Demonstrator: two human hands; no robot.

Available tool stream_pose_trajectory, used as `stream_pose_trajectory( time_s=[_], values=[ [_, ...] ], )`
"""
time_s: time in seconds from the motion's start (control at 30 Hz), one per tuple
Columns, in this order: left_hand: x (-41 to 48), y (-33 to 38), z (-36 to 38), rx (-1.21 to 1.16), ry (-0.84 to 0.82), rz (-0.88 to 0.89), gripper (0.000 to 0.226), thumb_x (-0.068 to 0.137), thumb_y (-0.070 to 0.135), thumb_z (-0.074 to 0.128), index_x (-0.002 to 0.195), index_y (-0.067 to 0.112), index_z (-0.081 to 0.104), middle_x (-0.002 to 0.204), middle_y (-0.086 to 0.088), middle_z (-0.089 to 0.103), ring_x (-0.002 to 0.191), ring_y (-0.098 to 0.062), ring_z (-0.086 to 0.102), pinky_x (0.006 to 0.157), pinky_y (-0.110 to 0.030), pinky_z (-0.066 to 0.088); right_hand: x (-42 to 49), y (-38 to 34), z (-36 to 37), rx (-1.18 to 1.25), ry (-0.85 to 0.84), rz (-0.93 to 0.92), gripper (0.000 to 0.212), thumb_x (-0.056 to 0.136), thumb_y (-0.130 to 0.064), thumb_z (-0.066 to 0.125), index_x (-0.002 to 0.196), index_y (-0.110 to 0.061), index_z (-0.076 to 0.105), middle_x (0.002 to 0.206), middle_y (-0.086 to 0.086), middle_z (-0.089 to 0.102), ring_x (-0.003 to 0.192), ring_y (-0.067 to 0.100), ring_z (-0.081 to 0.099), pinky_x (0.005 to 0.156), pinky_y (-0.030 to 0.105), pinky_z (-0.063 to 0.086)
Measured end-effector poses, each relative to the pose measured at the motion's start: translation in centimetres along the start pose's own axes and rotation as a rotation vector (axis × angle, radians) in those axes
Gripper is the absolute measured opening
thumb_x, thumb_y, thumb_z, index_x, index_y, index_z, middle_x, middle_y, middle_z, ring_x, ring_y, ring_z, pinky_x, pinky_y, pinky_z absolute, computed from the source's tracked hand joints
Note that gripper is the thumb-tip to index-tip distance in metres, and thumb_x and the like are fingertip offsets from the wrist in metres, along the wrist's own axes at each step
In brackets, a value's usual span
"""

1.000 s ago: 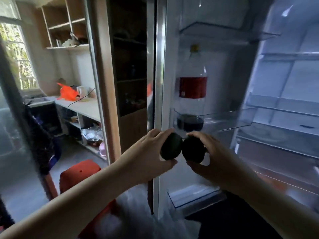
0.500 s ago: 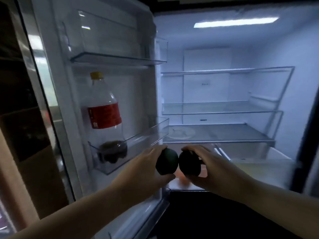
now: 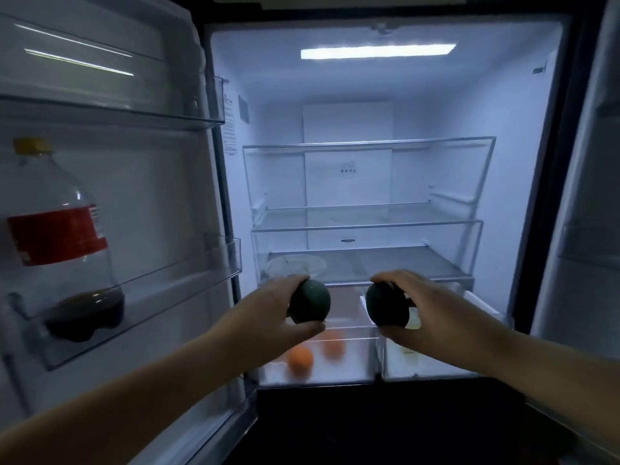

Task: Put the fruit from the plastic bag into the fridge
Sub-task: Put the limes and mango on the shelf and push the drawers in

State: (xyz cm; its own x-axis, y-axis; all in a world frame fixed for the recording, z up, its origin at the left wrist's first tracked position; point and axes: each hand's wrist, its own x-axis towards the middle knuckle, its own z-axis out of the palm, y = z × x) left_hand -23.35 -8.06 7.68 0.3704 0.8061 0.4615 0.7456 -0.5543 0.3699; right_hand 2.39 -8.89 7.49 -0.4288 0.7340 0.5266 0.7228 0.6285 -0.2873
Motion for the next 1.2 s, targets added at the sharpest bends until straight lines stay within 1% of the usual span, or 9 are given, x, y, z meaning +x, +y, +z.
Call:
stream_pose_trajectory(
  time_s=[0.1,0.23,0.33,0.43,0.6,0.73,0.87,1.07,1.2],
  values=[
    [2.2,1.7,2.4,0.023,0.009,0.005,0.067,0.076,0.048,0.069,0.134,0.031,0.040,0.117,0.013,0.051,0.096,-0.003,0.054,0.086,-0.019,0.041,-0.7,3.4,-1.2,-0.026,0.002,0.012,0.058,0.077,-0.030,0.074,0.129,-0.028,0.048,0.120,-0.016,0.054,0.104,-0.005,0.052,0.089,0.003,0.035],
    [4.9,3.5,5.4,-0.002,-0.015,0.001,0.064,0.076,0.047,0.070,0.131,0.031,0.043,0.115,0.010,0.053,0.097,-0.004,0.052,0.091,-0.023,0.043,-2.0,7.1,-2.5,0.007,-0.022,0.078,0.058,0.080,-0.027,0.072,0.131,-0.028,0.044,0.120,-0.018,0.050,0.099,-0.014,0.047,0.088,0.000,0.033],
    [6.5,4.4,6.9,0.004,-0.026,0.014,0.065,0.077,0.046,0.069,0.133,0.030,0.042,0.116,0.011,0.053,0.097,-0.003,0.052,0.089,-0.019,0.040,-2.7,9.4,-3.4,0.021,-0.034,0.124,0.058,0.080,-0.029,0.070,0.131,-0.032,0.043,0.122,-0.020,0.049,0.104,-0.009,0.049,0.090,0.003,0.036],
    [8.2,4.9,8.1,0.006,-0.052,0.026,0.066,0.079,0.044,0.069,0.136,0.027,0.041,0.119,0.008,0.053,0.100,-0.005,0.051,0.088,-0.017,0.038,-3.2,11.7,-3.8,0.006,-0.006,0.163,0.060,0.079,-0.030,0.072,0.131,-0.033,0.042,0.120,-0.018,0.049,0.104,-0.004,0.050,0.086,0.001,0.036],
    [11.3,5.4,11.1,-0.007,-0.086,0.059,0.063,0.077,0.042,0.071,0.131,0.026,0.045,0.116,0.006,0.057,0.100,-0.008,0.053,0.086,-0.020,0.039,-4.5,15.0,-3.9,-0.002,0.029,0.244,0.061,0.077,-0.034,0.072,0.130,-0.033,0.042,0.124,-0.015,0.049,0.109,0.002,0.051,0.092,0.015,0.042],
    [14.2,5.2,14.1,-0.018,-0.129,0.102,0.068,0.076,0.047,0.069,0.135,0.025,0.043,0.121,0.005,0.054,0.104,-0.011,0.053,0.093,-0.026,0.041,-5.3,17.2,-4.5,-0.034,0.021,0.315,0.059,0.080,-0.034,0.070,0.130,-0.034,0.041,0.124,-0.018,0.046,0.105,0.000,0.050,0.080,0.005,0.040],
    [17.3,4.5,17.1,-0.043,-0.164,0.141,0.070,0.077,0.048,0.067,0.138,0.026,0.038,0.127,0.006,0.050,0.110,-0.011,0.050,0.091,-0.019,0.036,-4.7,19.6,-5.0,-0.117,0.024,0.359,0.057,0.080,-0.035,0.069,0.129,-0.040,0.039,0.122,-0.023,0.042,0.099,-0.005,0.048,0.072,0.002,0.036],
    [24.3,1.6,20.8,-0.099,-0.184,0.156,0.068,0.078,0.048,0.067,0.136,0.027,0.039,0.125,0.004,0.051,0.110,-0.012,0.050,0.090,-0.022,0.037,-0.6,24.5,-4.0,-0.121,0.014,0.378,0.057,0.079,-0.031,0.070,0.128,-0.037,0.042,0.123,-0.021,0.045,0.108,-0.005,0.047,0.083,0.001,0.034],
    [29.7,-1.1,23.0,-0.123,-0.194,0.154,0.068,0.078,0.050,0.066,0.136,0.027,0.038,0.122,0.003,0.051,0.109,-0.014,0.050,0.088,-0.023,0.038,3.3,29.0,-2.3,-0.102,-0.023,0.397,0.056,0.079,-0.034,0.067,0.129,-0.033,0.042,0.123,-0.019,0.044,0.111,-0.004,0.046,0.091,0.011,0.037]
  ],
)
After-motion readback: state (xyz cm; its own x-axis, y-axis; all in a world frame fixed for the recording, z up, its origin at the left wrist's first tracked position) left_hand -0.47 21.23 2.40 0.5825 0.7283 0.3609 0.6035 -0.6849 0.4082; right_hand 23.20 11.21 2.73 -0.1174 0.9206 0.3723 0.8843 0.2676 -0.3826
